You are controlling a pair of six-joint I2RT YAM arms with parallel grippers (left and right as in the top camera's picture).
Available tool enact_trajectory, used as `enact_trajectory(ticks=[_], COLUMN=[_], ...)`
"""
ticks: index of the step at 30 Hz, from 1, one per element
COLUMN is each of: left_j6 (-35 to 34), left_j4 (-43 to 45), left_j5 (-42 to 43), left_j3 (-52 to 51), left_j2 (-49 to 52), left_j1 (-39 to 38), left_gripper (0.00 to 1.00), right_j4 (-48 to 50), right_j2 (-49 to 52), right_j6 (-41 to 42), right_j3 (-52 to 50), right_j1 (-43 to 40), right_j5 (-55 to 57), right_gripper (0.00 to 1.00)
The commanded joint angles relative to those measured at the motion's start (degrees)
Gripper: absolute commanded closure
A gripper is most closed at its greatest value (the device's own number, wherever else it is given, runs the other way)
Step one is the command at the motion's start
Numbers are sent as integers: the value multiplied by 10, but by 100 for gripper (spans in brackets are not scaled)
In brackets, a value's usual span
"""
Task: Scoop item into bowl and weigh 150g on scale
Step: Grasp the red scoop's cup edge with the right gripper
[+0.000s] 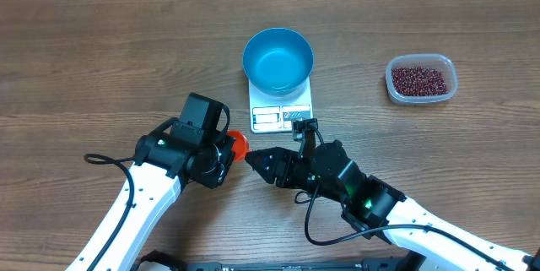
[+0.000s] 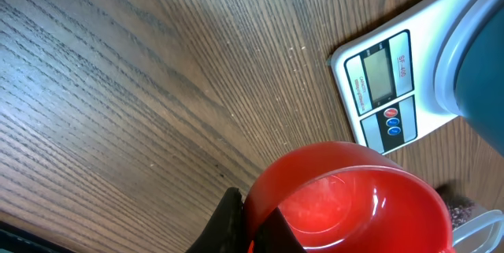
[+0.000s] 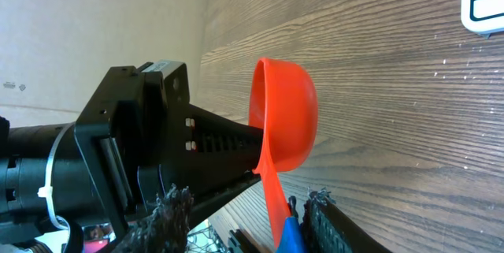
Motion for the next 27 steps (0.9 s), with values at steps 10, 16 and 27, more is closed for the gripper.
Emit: enact_trajectory(ticks=[10,16,27], left_j6=[-10,-9,-10], left_j4=[1,1,3], left_j5=[10,16,16], left_j3=[12,12,12], left_j2=[5,5,5], left_j1=[-4,-5,-23], left_gripper=[96,96,96], right_j4=[8,8,8], right_j2=[0,0,0], right_j6=[15,15,15], right_j3=[14,14,14], right_j1=[3,3,3], right_j5=[0,0,0], right_gripper=[64,71,75])
